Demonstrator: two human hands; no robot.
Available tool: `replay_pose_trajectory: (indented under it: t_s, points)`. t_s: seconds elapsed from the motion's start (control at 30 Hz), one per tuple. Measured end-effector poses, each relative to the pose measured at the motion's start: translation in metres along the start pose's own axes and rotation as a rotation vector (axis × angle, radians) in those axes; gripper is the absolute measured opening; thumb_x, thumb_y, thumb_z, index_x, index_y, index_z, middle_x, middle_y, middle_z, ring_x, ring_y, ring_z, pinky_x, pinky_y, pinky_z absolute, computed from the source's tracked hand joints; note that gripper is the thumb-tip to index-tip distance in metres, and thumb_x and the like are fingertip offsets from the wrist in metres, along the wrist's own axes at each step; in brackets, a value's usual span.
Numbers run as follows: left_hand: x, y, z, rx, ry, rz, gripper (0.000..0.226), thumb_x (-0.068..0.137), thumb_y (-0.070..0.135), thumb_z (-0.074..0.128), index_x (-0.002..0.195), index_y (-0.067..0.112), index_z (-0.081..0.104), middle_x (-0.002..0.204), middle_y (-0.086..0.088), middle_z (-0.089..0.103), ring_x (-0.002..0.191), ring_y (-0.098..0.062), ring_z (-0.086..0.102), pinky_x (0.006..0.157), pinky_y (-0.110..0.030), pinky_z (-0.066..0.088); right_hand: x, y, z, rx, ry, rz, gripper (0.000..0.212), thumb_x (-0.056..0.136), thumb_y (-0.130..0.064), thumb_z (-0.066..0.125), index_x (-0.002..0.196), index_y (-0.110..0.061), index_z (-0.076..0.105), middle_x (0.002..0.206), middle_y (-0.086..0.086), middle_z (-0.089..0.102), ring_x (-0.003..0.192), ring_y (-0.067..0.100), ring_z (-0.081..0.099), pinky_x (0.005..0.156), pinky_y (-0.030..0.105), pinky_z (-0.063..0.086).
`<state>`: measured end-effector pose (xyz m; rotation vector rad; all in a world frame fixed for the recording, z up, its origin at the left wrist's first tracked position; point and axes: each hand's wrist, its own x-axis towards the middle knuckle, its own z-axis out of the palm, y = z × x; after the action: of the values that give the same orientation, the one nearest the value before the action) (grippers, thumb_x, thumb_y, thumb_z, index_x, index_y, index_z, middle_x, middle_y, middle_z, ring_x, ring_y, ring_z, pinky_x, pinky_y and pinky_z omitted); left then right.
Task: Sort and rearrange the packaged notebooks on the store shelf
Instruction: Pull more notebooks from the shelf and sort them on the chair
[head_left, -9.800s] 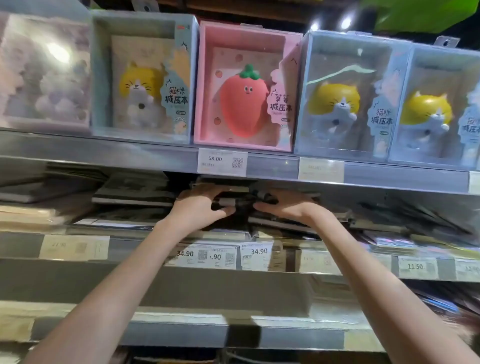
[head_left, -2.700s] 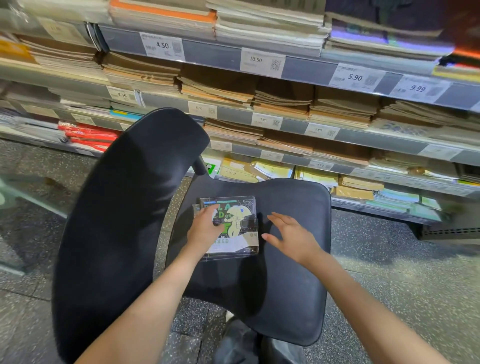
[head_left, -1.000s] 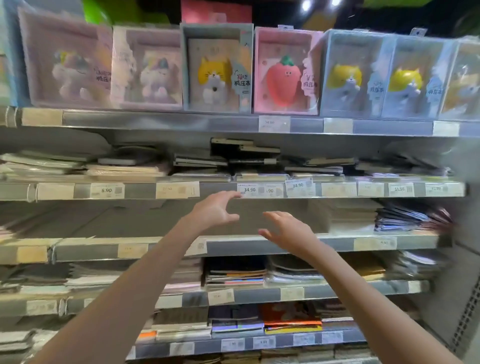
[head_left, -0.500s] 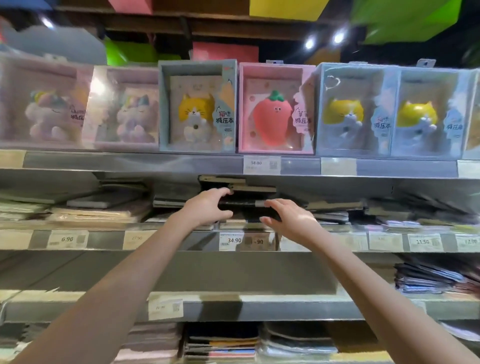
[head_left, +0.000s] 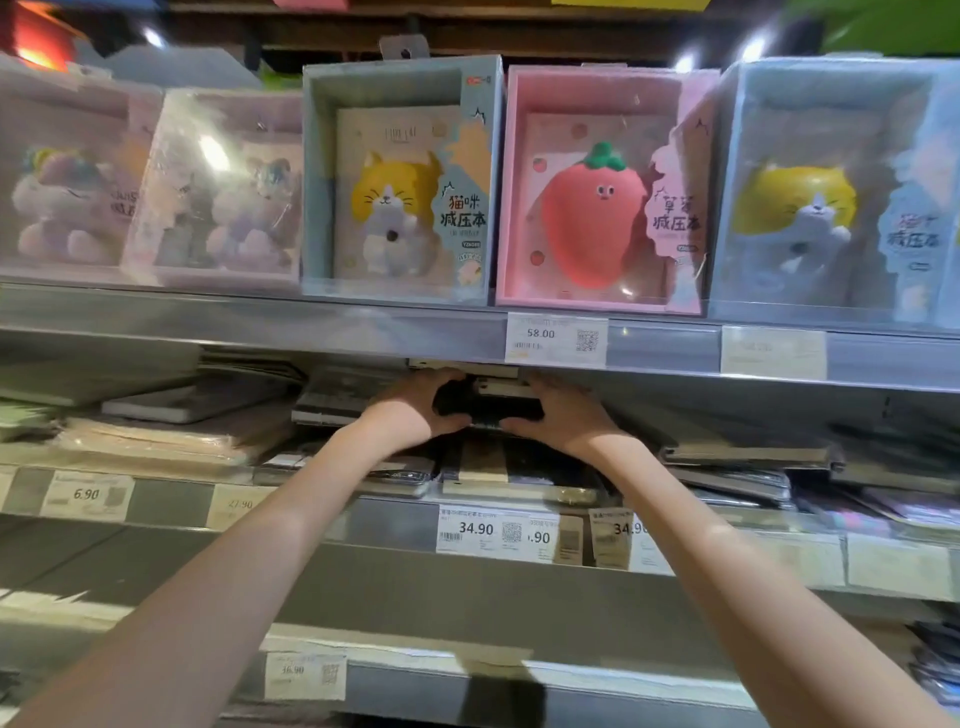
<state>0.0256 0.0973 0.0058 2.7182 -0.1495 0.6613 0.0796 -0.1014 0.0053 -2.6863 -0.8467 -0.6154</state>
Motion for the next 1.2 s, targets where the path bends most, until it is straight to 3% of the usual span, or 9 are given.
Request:
replay_pose_trajectory:
  t_s: [0.13,0.3,0.43,0.53,0.63,0.8,0.97,1.07,1.2]
  points:
    - [0.018,-0.007,0.009,-0.035,0.092,0.027,0.06,0.084,0.045,0.06,0.136,0.021,0.043,0.14,-0.006,0.047,0.128,-0.026,0.042,0.107,-0.04,0.035,0.003,0.006,0.008,-0.005,0.001,0.007,0.077,0.083,-0.061,0.051,0.145,-0.021,0.027,0.149,0.005,0.032,0.135,0.027,0.031,0.111,0.049,0.022]
    - [0.041,-0.009,0.019,-0.194,0.191,0.046,0.06,0.087,0.048,0.054,0.138,0.02,0.039,0.141,-0.004,0.045,0.132,-0.023,0.037,0.113,-0.041,0.026,0.002,0.007,0.015,-0.036,-0.018,-0.001,0.073,0.085,-0.059,0.05,0.144,-0.021,0.03,0.151,0.005,0.028,0.137,0.027,0.023,0.113,0.048,0.016]
    - [0.054,-0.015,0.024,-0.062,0.179,0.037,0.05,0.093,0.043,0.047,0.138,0.022,0.037,0.142,-0.005,0.044,0.135,-0.025,0.032,0.114,-0.044,0.02,0.002,0.007,0.016,0.003,-0.017,-0.002,0.071,0.085,-0.058,0.051,0.142,-0.021,0.032,0.15,0.005,0.029,0.137,0.026,0.023,0.113,0.047,0.017]
    - [0.055,-0.021,0.029,0.064,0.171,0.044,0.04,0.092,0.038,0.05,0.129,0.023,0.05,0.137,-0.005,0.049,0.132,-0.028,0.036,0.113,-0.049,0.022,0.001,0.008,0.016,0.018,-0.013,-0.018,0.068,0.085,-0.057,0.052,0.141,-0.022,0.036,0.147,0.004,0.033,0.135,0.025,0.025,0.112,0.045,0.019]
    - [0.054,-0.018,0.029,0.038,0.187,0.025,0.03,0.091,0.034,0.055,0.117,0.022,0.062,0.13,-0.004,0.056,0.125,-0.027,0.043,0.109,-0.042,0.029,0.001,0.008,0.015,0.052,-0.013,-0.016,0.064,0.084,-0.055,0.055,0.136,-0.02,0.042,0.142,0.005,0.036,0.132,0.024,0.028,0.111,0.042,0.022]
    - [0.046,-0.006,0.022,-0.147,0.229,-0.086,0.028,0.089,0.026,0.059,0.115,0.015,0.063,0.125,-0.006,0.058,0.118,-0.025,0.049,0.1,-0.031,0.034,-0.001,0.009,0.016,0.075,-0.017,0.003,0.063,0.082,-0.059,0.054,0.134,-0.027,0.041,0.142,0.003,0.041,0.129,0.025,0.036,0.106,0.038,0.03]
    - [0.025,-0.01,0.003,-0.075,0.172,-0.106,0.03,0.091,0.033,0.054,0.118,0.024,0.063,0.128,0.002,0.058,0.122,-0.022,0.047,0.102,-0.034,0.032,-0.003,0.008,0.014,0.027,0.012,-0.002,0.057,0.08,-0.063,0.053,0.127,-0.031,0.046,0.133,0.002,0.049,0.123,0.025,0.042,0.103,0.037,0.033]
    - [0.01,-0.013,-0.01,0.045,0.122,-0.15,0.03,0.091,0.04,0.05,0.119,0.034,0.061,0.131,0.005,0.056,0.123,-0.022,0.046,0.105,-0.043,0.034,-0.005,0.004,0.012,-0.061,0.033,-0.02,0.06,0.081,-0.06,0.054,0.13,-0.026,0.044,0.134,0.003,0.045,0.126,0.024,0.037,0.103,0.038,0.03]
    - [-0.011,-0.011,-0.029,0.077,0.05,-0.211,0.03,0.089,0.042,0.053,0.118,0.037,0.061,0.133,0.001,0.053,0.123,-0.024,0.045,0.103,-0.038,0.035,-0.011,-0.003,0.006,-0.118,-0.008,-0.028,0.058,0.084,-0.056,0.053,0.132,-0.024,0.045,0.137,0.005,0.04,0.129,0.024,0.031,0.105,0.039,0.027]
